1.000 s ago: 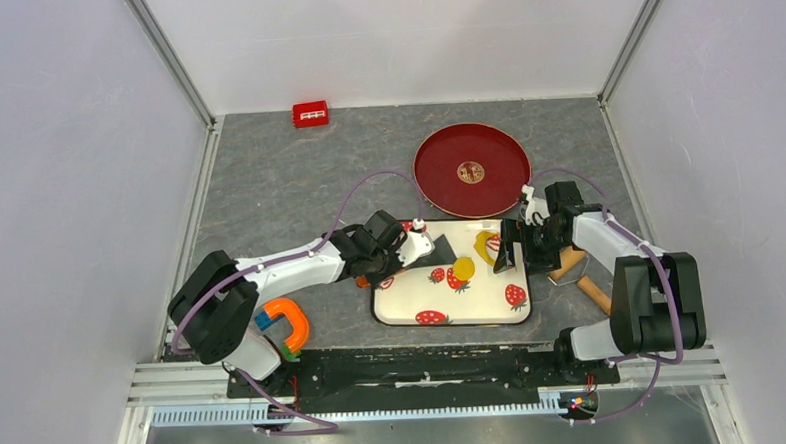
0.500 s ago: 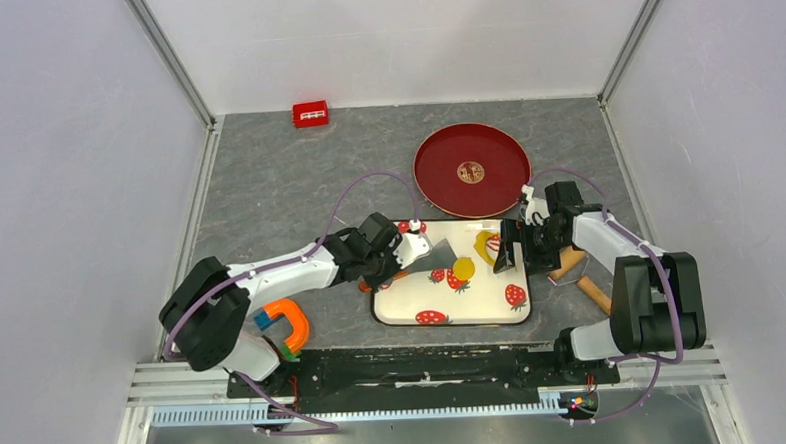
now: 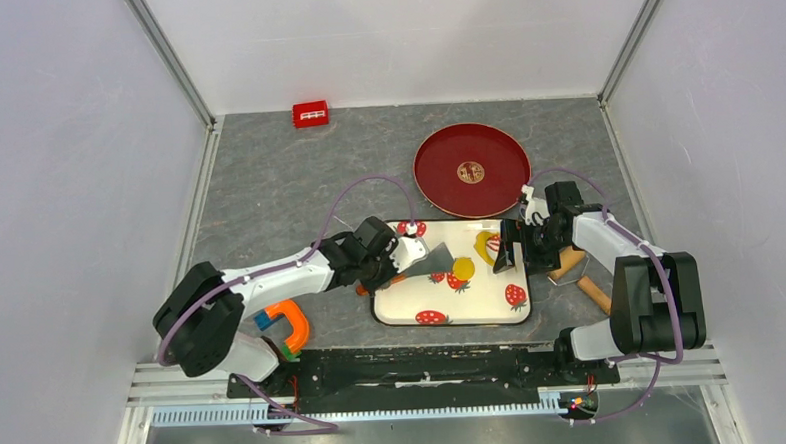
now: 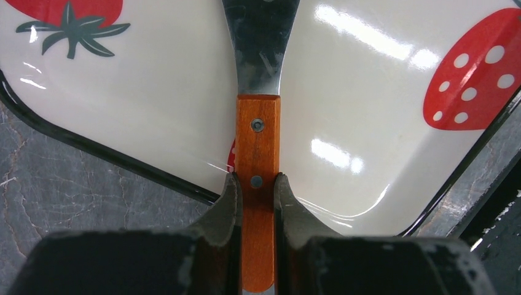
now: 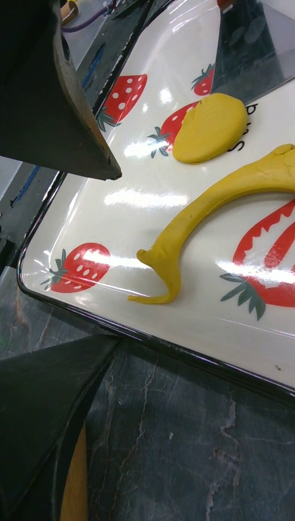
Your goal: Roll out the dumpling wrappers from the dough
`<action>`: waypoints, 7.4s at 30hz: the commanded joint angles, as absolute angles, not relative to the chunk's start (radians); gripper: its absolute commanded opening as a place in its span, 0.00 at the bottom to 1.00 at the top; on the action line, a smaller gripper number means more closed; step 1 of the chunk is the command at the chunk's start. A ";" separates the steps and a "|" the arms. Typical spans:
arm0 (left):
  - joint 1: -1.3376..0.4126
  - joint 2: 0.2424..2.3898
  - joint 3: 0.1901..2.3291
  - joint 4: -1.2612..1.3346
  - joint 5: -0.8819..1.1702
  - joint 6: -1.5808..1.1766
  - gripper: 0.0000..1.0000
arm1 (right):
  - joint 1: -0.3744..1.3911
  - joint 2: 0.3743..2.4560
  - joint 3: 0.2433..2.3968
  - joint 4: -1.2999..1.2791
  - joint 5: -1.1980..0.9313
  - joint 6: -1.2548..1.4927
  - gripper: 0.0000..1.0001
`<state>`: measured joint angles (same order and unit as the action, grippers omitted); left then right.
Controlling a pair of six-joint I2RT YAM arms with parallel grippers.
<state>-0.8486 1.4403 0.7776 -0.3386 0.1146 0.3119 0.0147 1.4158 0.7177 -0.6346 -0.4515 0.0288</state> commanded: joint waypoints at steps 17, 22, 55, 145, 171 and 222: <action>-0.909 1.533 0.881 -0.377 0.076 0.371 0.02 | 0.012 1.436 0.710 -0.607 -0.463 0.011 0.98; -0.917 1.534 0.874 -0.375 0.090 0.368 0.02 | 0.012 1.439 0.714 -0.607 -0.462 0.012 0.98; -0.938 1.568 0.985 -0.383 0.202 0.346 0.02 | 0.012 1.450 0.735 -0.613 -0.467 0.013 0.98; -0.730 2.141 1.776 -0.479 -0.038 -0.060 0.02 | 0.267 2.244 1.806 -0.591 -0.087 0.114 0.00; -0.756 2.043 1.843 -0.689 -0.142 0.054 0.02 | 0.245 2.275 1.866 -0.655 0.019 0.097 0.00; -0.187 1.310 0.742 0.122 0.353 -0.763 0.46 | 0.144 1.725 1.292 -0.413 -0.388 0.180 0.98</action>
<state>-0.2317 1.3872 0.8055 -0.0956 0.2768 -0.6193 0.1642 1.7939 1.3319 -0.4656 -0.3859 0.1837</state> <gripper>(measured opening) 0.446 0.979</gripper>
